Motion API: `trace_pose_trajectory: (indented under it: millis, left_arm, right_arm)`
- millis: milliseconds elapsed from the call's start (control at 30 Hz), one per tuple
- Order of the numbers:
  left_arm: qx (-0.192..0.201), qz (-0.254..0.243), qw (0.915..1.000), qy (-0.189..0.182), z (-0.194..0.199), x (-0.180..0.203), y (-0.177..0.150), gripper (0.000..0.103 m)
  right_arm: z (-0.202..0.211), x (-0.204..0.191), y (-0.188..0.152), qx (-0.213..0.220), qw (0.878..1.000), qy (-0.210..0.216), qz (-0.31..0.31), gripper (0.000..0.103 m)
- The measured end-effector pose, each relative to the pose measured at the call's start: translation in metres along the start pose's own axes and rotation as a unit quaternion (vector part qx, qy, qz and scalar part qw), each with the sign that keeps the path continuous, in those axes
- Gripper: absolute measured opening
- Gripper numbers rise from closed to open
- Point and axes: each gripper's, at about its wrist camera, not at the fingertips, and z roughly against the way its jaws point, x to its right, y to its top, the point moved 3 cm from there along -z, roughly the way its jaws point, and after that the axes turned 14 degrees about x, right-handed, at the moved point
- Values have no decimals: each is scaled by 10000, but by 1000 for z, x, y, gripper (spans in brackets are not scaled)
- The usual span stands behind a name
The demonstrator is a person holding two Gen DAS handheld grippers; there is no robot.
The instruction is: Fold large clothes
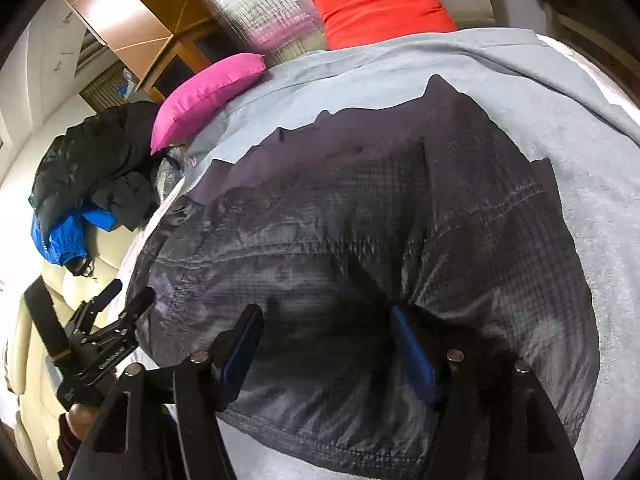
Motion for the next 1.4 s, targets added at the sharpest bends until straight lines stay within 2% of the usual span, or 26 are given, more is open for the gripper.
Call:
trace_pose_trajectory:
  millis: [1400]
  left_arm:
    - [-139,-73,9999,43,-8,2,-5,86]
  right_arm:
    - [2,-6,-5,-1,9995,28,307,75]
